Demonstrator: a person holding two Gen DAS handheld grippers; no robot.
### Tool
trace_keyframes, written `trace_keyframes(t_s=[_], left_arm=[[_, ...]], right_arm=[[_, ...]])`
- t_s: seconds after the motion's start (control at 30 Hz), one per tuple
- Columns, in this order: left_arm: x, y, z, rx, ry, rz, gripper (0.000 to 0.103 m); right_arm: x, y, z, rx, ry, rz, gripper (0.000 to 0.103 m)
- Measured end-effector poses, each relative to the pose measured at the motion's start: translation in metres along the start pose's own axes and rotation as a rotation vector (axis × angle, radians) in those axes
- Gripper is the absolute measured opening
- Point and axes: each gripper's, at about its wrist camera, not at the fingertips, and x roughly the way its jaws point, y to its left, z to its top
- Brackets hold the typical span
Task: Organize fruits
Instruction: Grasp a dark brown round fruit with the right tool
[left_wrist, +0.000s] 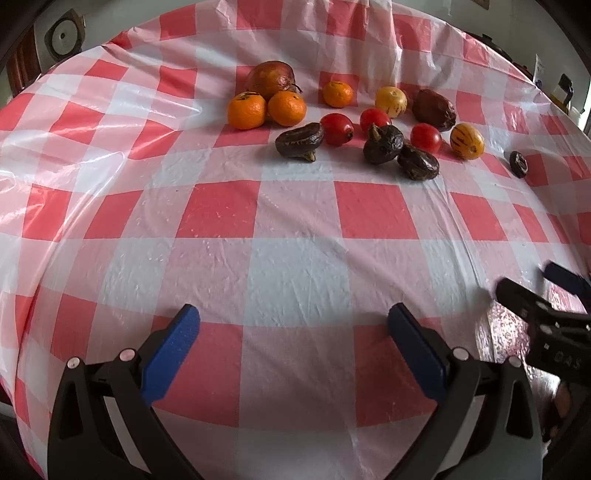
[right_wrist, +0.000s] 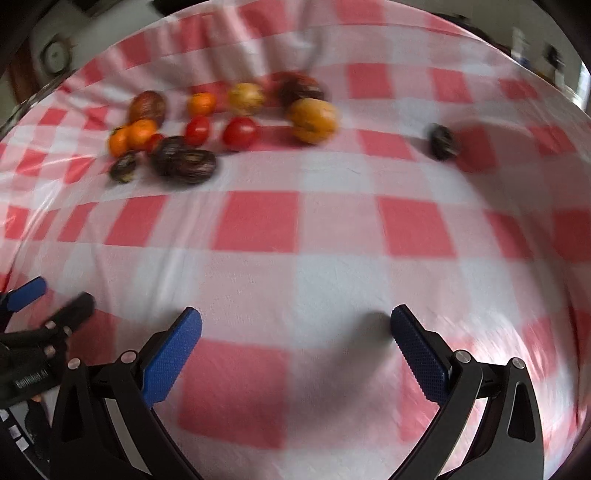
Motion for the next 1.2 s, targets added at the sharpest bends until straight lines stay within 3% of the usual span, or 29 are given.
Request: trace_keyframes(t_s=[0.07, 0.17, 0.23, 0.47, 0.67, 0.77, 0.8, 1.0, 1.13, 1.2], left_arm=[[-0.002, 0.012, -0.001, -0.066, -0.004, 0.018, 0.102], [-0.011, 0.032, -0.004, -0.162, -0.060, -0.069, 0.102], [-0.017, 0.038, -0.005, -0.193, -0.094, -0.080, 0.102], [-0.030, 0.035, -0.004, -0.181, -0.175, -0.039, 0.102], [-0.029, 0.039, -0.004, -0.193, -0.170, -0.047, 0.102], [-0.021, 0.039, 0.008, -0.197, -0.142, -0.047, 0.102], [-0.018, 0.038, 0.012, -0.191, -0.135, -0.041, 0.102], [0.012, 0.029, 0.044, -0.167, -0.086, -0.046, 0.096], [0.026, 0.013, 0.069, -0.116, -0.101, -0.042, 0.093], [0.036, 0.007, 0.081, -0.105, -0.098, -0.029, 0.086]], right_arm=[[0.009, 0.009, 0.014, -0.031, -0.007, 0.010, 0.098], [0.023, 0.023, 0.043, -0.059, -0.042, 0.058, 0.098], [0.033, 0.026, 0.057, -0.053, -0.034, 0.087, 0.090], [0.050, 0.041, 0.086, -0.112, -0.036, 0.136, 0.075], [0.052, 0.048, 0.088, -0.165, -0.056, 0.160, 0.065], [0.051, 0.054, 0.084, -0.193, -0.071, 0.146, 0.051], [0.051, 0.054, 0.084, -0.188, -0.074, 0.136, 0.042], [0.037, 0.019, 0.076, -0.025, -0.129, 0.141, 0.042], [0.027, -0.004, 0.065, 0.074, -0.145, 0.143, 0.042], [0.022, -0.012, 0.057, 0.117, -0.151, 0.151, 0.042]])
